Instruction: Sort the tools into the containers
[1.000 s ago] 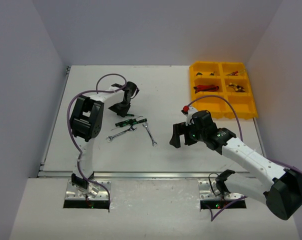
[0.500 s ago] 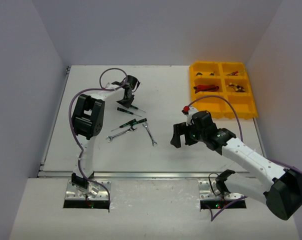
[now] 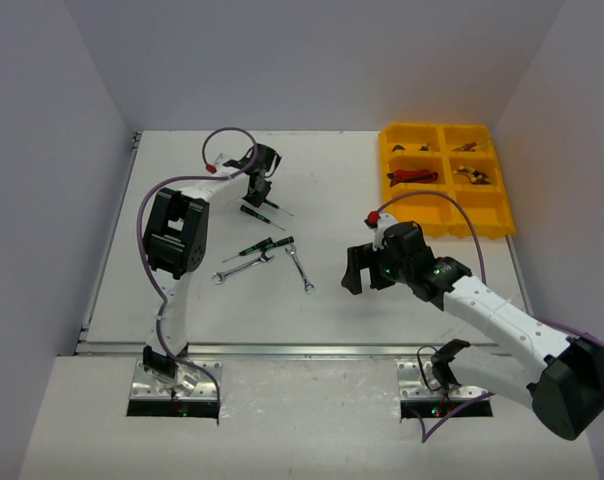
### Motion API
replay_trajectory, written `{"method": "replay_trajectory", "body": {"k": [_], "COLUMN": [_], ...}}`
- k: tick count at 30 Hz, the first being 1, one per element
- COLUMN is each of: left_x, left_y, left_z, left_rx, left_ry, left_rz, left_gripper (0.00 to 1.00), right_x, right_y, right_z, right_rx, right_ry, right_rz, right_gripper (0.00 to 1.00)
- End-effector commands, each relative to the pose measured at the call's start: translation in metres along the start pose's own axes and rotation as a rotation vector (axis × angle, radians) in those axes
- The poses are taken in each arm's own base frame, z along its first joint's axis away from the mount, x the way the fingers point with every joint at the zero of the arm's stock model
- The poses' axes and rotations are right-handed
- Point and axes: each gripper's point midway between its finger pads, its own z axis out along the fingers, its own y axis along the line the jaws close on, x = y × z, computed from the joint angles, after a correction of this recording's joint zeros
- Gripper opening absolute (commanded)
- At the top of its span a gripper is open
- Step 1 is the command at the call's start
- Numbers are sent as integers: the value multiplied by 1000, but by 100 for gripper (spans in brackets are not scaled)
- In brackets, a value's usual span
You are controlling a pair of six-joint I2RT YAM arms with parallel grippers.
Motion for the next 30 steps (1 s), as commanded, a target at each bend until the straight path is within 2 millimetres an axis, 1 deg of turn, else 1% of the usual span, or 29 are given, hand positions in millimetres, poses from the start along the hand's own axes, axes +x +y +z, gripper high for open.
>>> {"method": "replay_trajectory", "body": {"k": [1, 4, 8, 10, 11, 13, 14, 15, 16, 17, 18, 20, 22, 23, 25, 26, 27, 28, 29, 30], "left_x": [-6, -8, -19, -21, -23, -22, -25, -18, -17, -11, 2, 21, 35, 45, 62, 71, 78, 91, 99, 110], "left_y": [-20, -28, -42, -44, -47, -52, -59, -63, -70, -72, -83, -98, -109, -121, -159, -168, -177, -193, -192, -214], "left_z": [3, -4, -25, -33, -40, -48, -58, -65, -75, -78, -95, -120, -138, -153, -191, -209, -221, -237, -241, -247], "left_rx": [54, 95, 153, 170, 189, 219, 249, 267, 300, 307, 359, 443, 508, 580, 844, 946, 1031, 1171, 1209, 1276], "left_ry": [-13, -15, -46, -49, -52, -59, -75, -76, -83, -79, -77, -78, -78, -79, -103, -107, -117, -116, -95, -96], "left_rz": [3, 11, 18, 17, 15, 38, 43, 65, 80, 99, 118, 151, 189, 206, 293, 335, 381, 462, 522, 581], "left_gripper": [0, 0, 0, 0, 0, 0, 0, 0, 0, 0, 0, 0, 0, 0, 0, 0, 0, 0, 0, 0], "right_x": [-9, -9, -7, -8, -9, -11, -13, -16, -20, -23, -29, -39, -56, -59, -69, -67, -73, -75, -74, -75], "right_y": [-1, 0, -1, -1, -2, -5, -7, -7, -9, -8, -14, -20, -34, -41, -51, -54, -55, -54, -55, -54], "right_z": [3, 4, 5, 4, 4, 3, 1, -3, -6, -10, -19, -39, -67, -80, -108, -117, -130, -141, -144, -157], "right_rx": [8, 5, 8, 12, 15, 36, 44, 47, 67, 62, 101, 146, 238, 280, 338, 361, 368, 362, 368, 361], "right_ry": [-36, -32, -24, -31, -33, -49, -62, -85, -109, -129, -170, -239, -352, -387, -472, -478, -515, -547, -543, -562], "right_rz": [-5, -5, -2, 2, 4, 11, 16, 19, 34, 42, 61, 103, 160, 180, 206, 211, 216, 221, 222, 224], "right_gripper": [98, 98, 98, 98, 98, 98, 98, 98, 98, 98, 98, 99, 99, 99, 99, 99, 99, 99, 99, 99]}}
